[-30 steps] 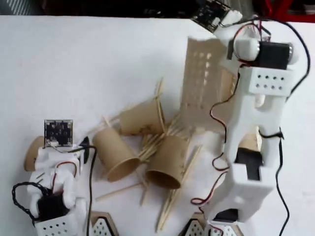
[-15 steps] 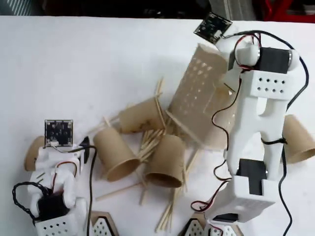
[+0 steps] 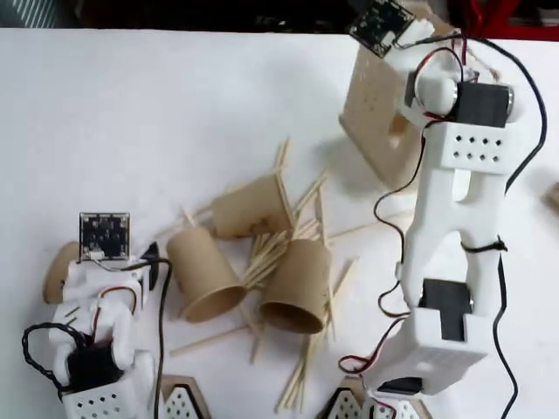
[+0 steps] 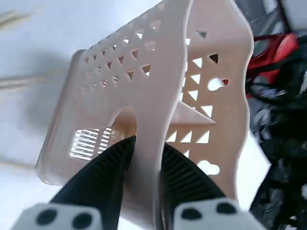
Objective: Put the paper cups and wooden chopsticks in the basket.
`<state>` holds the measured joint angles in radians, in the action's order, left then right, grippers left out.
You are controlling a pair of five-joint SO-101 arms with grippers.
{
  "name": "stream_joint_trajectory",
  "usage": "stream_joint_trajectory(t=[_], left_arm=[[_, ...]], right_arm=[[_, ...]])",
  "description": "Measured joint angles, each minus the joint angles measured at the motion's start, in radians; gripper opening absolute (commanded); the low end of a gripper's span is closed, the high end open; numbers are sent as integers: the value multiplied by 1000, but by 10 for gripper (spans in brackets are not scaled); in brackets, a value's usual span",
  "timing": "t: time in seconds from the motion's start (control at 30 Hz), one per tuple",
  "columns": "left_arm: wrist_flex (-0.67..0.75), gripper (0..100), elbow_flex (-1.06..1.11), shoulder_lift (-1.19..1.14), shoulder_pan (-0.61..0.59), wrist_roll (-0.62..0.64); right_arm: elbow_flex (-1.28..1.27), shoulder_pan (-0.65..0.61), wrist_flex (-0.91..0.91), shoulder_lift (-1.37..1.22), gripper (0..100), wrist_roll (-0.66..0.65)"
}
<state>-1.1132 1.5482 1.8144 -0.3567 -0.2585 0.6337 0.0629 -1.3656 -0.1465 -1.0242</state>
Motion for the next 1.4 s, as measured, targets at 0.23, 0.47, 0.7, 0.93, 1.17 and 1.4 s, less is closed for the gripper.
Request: stream_joint_trajectory(t=[0.23,0.47,0.7,0.93,1.17,1.4], left_arm=[[0,264,0,0,0,0],[0,264,0,0,0,0],[0,264,0,0,0,0],[0,264,0,0,0,0],[0,264,0,0,0,0],[0,264,0,0,0,0]], right_arm=[[0,17,307,-152,19,8],[-2,-28,465,-236,19,75],[-2,-75,245,-236,21,80],[0,-117,49,-236,138,80],[9,-135,-43,-233,159,80],[78,-144,-157,-229,321,80]])
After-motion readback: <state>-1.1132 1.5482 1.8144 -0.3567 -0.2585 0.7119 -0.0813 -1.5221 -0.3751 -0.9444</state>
